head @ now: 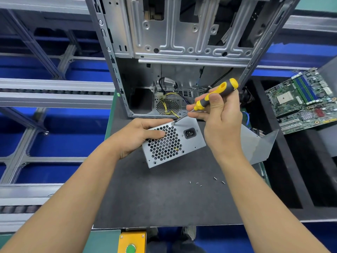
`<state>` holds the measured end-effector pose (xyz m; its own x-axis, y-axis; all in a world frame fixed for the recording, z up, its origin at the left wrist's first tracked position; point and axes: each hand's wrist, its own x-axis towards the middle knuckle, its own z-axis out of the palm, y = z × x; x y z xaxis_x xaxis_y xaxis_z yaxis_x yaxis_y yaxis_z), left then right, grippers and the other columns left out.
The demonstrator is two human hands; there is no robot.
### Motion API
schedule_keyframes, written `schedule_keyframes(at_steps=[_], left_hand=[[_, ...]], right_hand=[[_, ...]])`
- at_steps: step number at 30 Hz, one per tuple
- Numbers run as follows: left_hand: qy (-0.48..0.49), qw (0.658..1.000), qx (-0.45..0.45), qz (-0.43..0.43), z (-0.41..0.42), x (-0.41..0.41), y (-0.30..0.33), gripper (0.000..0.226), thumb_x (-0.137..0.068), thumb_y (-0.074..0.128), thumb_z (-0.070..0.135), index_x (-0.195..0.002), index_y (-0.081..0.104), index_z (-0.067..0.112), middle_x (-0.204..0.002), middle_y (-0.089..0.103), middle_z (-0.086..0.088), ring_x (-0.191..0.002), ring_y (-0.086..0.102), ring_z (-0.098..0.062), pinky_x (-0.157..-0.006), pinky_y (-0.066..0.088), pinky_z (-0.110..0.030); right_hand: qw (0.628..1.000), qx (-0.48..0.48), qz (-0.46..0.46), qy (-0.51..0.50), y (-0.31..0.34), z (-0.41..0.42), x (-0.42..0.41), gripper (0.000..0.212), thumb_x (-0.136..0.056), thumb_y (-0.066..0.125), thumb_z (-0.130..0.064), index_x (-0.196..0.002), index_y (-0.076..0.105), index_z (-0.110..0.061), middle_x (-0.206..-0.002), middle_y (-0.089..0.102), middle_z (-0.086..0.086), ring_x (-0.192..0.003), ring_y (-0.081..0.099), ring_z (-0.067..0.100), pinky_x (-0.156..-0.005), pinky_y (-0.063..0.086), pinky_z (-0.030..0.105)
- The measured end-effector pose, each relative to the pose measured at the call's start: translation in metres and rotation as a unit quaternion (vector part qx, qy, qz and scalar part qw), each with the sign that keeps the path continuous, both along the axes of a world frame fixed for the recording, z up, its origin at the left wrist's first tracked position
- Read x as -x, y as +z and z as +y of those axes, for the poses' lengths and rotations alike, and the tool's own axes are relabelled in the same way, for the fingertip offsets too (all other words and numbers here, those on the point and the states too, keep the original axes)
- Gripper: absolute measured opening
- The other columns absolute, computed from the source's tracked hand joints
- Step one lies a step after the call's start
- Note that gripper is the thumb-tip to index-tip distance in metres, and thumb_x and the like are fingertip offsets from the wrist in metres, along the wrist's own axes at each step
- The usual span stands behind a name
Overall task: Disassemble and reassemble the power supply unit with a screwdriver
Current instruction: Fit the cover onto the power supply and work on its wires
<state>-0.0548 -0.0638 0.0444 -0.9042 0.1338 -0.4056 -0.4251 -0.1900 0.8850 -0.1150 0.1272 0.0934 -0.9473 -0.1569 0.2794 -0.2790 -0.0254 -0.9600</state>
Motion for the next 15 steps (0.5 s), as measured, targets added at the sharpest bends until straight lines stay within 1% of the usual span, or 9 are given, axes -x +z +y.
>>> schedule_keyframes(at_steps=[2, 5, 8, 9, 10, 11, 12, 13, 15], left_hand=[[0.002, 1.000, -0.001, -0.001, 0.000, 0.000, 0.000, 0.041, -0.091, 0.062, -0.002, -0.118, 0.073, 0.026, -0.113, 0.074, -0.010, -0.099, 0.072, -0.022, -0.082, 0.059, -0.029], [0.005, 1.000, 0.002, 0.000, 0.000, -0.001, 0.002, 0.041, -0.091, 0.061, -0.002, -0.120, 0.071, 0.025, -0.113, 0.074, -0.009, -0.099, 0.072, -0.022, -0.084, 0.059, -0.030], [0.006, 1.000, 0.002, -0.003, -0.001, -0.001, 0.002, 0.041, -0.091, 0.060, -0.002, -0.120, 0.071, 0.025, -0.113, 0.074, -0.009, -0.098, 0.072, -0.021, -0.083, 0.059, -0.029], [0.005, 1.000, 0.003, -0.004, -0.001, 0.000, 0.002, 0.041, -0.092, 0.060, -0.002, -0.122, 0.070, 0.024, -0.113, 0.074, -0.009, -0.098, 0.072, -0.022, -0.082, 0.059, -0.029], [0.005, 1.000, 0.006, -0.005, -0.001, 0.000, 0.002, 0.042, -0.092, 0.059, -0.003, -0.124, 0.069, 0.022, -0.113, 0.074, -0.009, -0.098, 0.072, -0.022, -0.081, 0.059, -0.029], [0.005, 1.000, 0.009, -0.005, -0.001, 0.000, 0.001, 0.043, -0.092, 0.059, -0.003, -0.126, 0.068, 0.021, -0.114, 0.074, -0.010, -0.098, 0.072, -0.022, -0.081, 0.059, -0.029], [0.005, 1.000, 0.010, -0.005, -0.001, 0.000, 0.002, 0.043, -0.092, 0.059, -0.003, -0.128, 0.067, 0.020, -0.114, 0.074, -0.010, -0.098, 0.072, -0.023, -0.081, 0.059, -0.029], [0.005, 1.000, 0.009, -0.004, 0.000, 0.000, 0.002, 0.043, -0.092, 0.059, -0.003, -0.128, 0.067, 0.020, -0.114, 0.074, -0.010, -0.098, 0.072, -0.023, -0.081, 0.059, -0.029], [0.008, 1.000, 0.005, -0.003, 0.000, 0.000, 0.003, 0.043, -0.092, 0.059, -0.004, -0.127, 0.067, 0.020, -0.114, 0.074, -0.010, -0.099, 0.072, -0.023, -0.082, 0.059, -0.029]], right_hand=[[1.000, -0.007, -0.002, -0.002, -0.002, 0.000, 0.000, 0.014, -0.107, 0.038, -0.019, -0.096, 0.046, -0.023, -0.086, 0.065, 0.000, -0.077, 0.073, 0.023, -0.064, 0.059, 0.029], [1.000, -0.008, -0.011, -0.003, -0.001, 0.000, 0.000, 0.014, -0.107, 0.039, -0.018, -0.097, 0.047, -0.022, -0.087, 0.064, 0.005, -0.077, 0.073, 0.024, -0.064, 0.059, 0.030], [0.999, -0.030, -0.015, 0.011, 0.006, 0.002, -0.001, 0.010, -0.103, 0.049, -0.022, -0.093, 0.049, -0.024, -0.084, 0.065, 0.003, -0.079, 0.074, 0.023, -0.068, 0.061, 0.039], [0.998, -0.056, -0.004, 0.005, 0.010, 0.003, -0.001, 0.012, -0.099, 0.056, -0.025, -0.089, 0.049, -0.024, -0.081, 0.066, 0.001, -0.078, 0.074, 0.021, -0.069, 0.061, 0.042], [0.995, -0.101, 0.025, -0.011, 0.015, 0.004, -0.001, 0.017, -0.095, 0.061, -0.029, -0.085, 0.048, -0.025, -0.077, 0.067, -0.001, -0.074, 0.072, 0.019, -0.070, 0.059, 0.043], [0.986, -0.156, 0.061, -0.025, 0.020, 0.005, -0.002, 0.022, -0.090, 0.066, -0.032, -0.082, 0.047, -0.024, -0.074, 0.066, -0.002, -0.069, 0.070, 0.017, -0.068, 0.056, 0.040], [0.974, -0.204, 0.092, -0.028, 0.027, 0.005, -0.002, 0.025, -0.088, 0.068, -0.033, -0.084, 0.046, -0.023, -0.071, 0.065, -0.002, -0.065, 0.067, 0.016, -0.065, 0.053, 0.038], [0.964, -0.240, 0.115, -0.017, 0.034, 0.004, -0.004, 0.026, -0.087, 0.070, -0.031, -0.091, 0.045, -0.024, -0.071, 0.064, -0.003, -0.063, 0.065, 0.016, -0.064, 0.052, 0.036], [0.941, -0.302, 0.147, 0.028, 0.048, 0.001, -0.007, 0.037, -0.087, 0.071, -0.026, -0.108, 0.042, -0.028, -0.071, 0.062, -0.004, -0.063, 0.063, 0.017, -0.066, 0.053, 0.036]])
